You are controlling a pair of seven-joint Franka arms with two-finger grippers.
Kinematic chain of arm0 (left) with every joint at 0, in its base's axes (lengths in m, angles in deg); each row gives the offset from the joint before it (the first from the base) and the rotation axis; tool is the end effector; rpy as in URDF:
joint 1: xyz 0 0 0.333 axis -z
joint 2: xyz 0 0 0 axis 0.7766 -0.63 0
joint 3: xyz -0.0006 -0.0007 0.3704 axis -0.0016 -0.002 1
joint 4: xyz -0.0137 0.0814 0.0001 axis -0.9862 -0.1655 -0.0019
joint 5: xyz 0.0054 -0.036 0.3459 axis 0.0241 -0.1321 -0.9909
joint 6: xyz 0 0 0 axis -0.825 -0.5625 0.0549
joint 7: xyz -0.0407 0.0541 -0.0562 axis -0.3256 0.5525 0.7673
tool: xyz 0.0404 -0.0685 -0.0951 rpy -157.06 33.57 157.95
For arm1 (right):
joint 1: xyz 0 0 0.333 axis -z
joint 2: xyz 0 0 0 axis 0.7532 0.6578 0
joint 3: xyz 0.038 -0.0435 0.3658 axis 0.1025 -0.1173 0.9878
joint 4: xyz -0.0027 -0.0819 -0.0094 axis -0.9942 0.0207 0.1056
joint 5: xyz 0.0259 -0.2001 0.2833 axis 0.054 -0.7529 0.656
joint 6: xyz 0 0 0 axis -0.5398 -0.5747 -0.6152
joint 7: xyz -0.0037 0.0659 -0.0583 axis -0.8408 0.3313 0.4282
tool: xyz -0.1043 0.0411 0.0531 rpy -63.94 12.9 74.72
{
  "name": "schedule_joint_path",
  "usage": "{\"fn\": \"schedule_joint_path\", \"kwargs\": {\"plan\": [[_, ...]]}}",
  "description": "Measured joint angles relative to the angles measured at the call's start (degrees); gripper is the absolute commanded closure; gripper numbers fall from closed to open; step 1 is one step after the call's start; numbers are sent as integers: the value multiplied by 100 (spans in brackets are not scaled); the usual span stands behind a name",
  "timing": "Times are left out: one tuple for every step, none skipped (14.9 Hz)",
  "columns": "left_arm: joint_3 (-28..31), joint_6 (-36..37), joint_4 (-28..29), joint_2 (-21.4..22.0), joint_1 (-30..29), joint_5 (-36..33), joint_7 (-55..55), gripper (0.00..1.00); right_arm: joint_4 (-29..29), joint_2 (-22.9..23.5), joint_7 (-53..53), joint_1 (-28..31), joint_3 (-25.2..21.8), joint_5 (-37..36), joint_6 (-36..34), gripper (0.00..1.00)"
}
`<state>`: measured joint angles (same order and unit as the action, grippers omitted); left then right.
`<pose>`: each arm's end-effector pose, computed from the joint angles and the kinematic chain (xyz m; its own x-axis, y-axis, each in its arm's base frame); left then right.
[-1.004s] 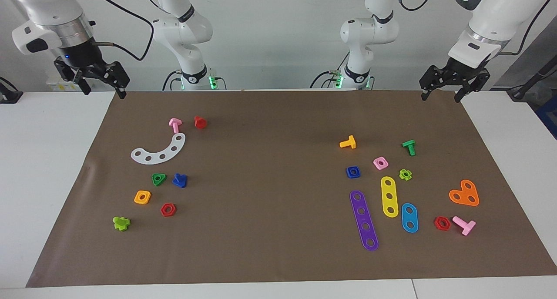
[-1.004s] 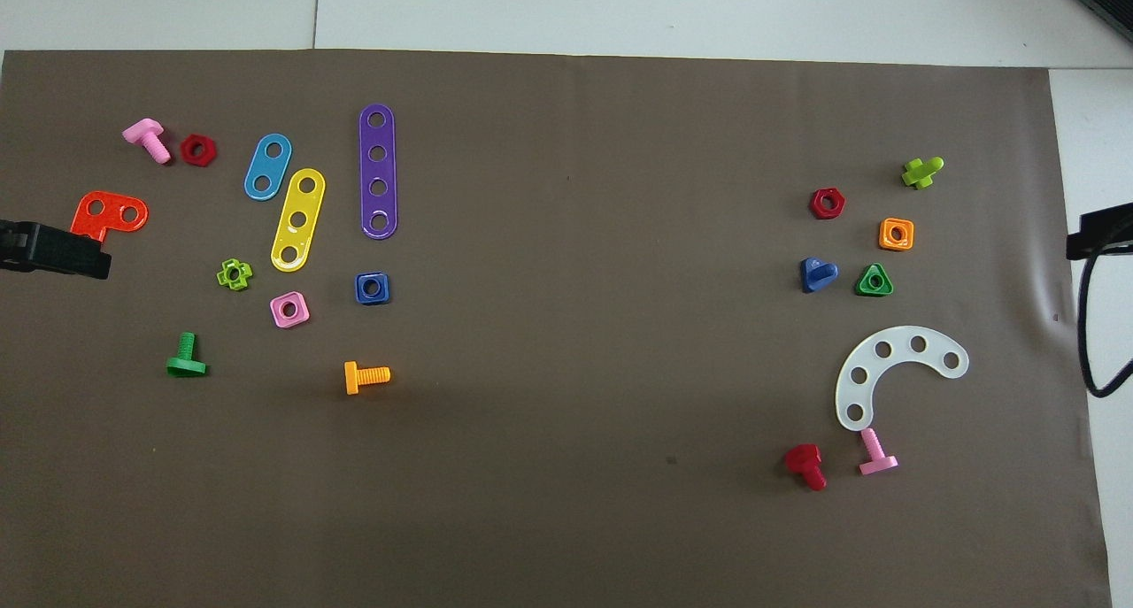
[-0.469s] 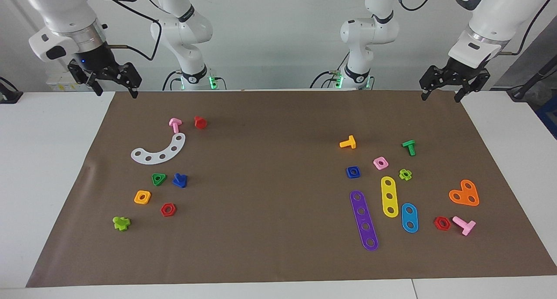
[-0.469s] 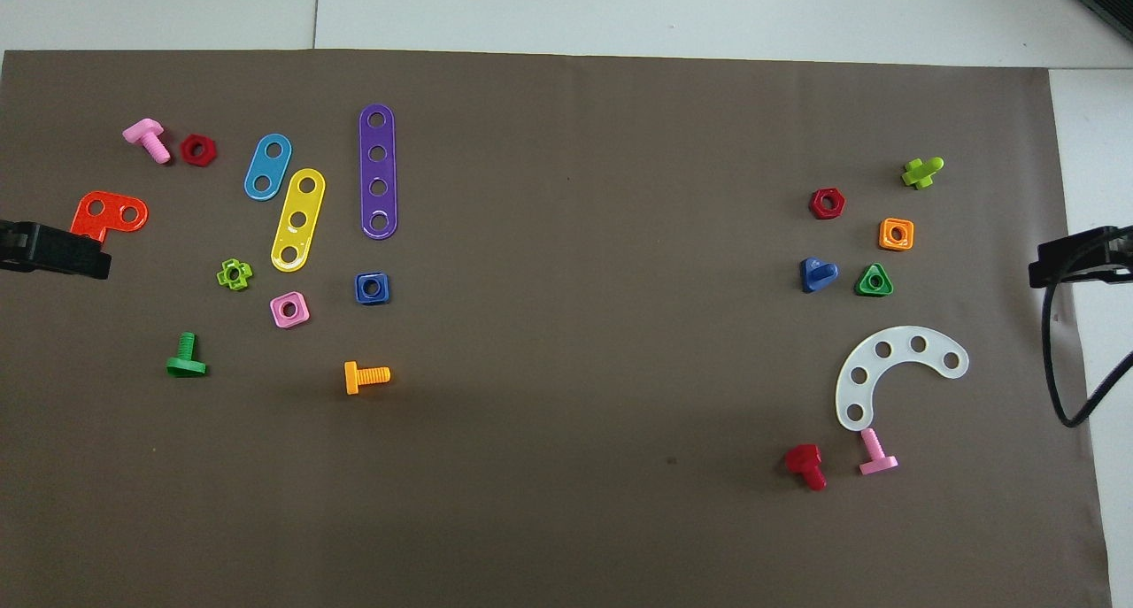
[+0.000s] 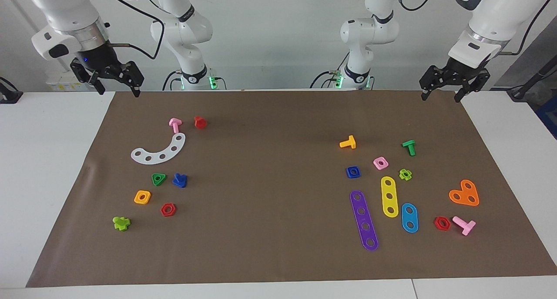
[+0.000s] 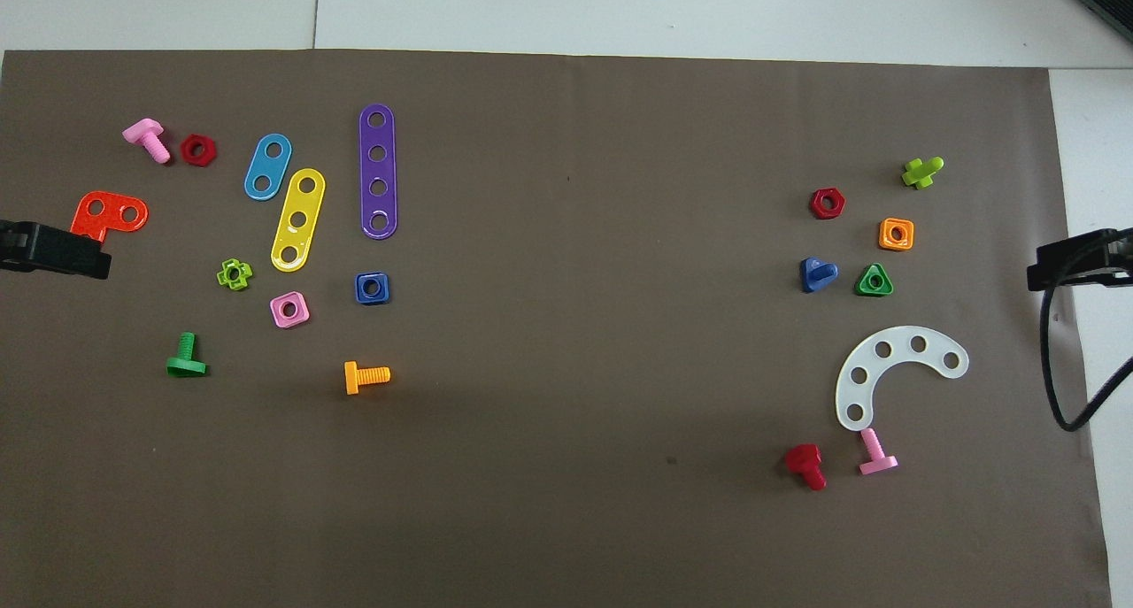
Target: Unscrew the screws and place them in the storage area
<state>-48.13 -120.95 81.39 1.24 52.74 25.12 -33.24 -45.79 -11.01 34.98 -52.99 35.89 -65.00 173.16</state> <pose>0.4967 -0.0118 0.6772 0.9875 -0.1576 0.0072 -0.1576 -0.9875 0.0020 0.4834 -0.0295 0.6859 0.9956 -0.0886 -0.0318 -0.0873 -0.9954 0.0383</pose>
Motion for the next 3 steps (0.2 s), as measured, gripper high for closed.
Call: {"fn": "schedule_joint_path", "kwargs": {"plan": [[0,0,0,0,0,0,0,0,0,-17,0,1,-12,20,-26,0],[0,0,0,0,0,0,0,0,0,-32,0,1,-21,34,-43,0],[0,0,0,0,0,0,0,0,0,-41,0,1,-25,46,-49,0]]}}
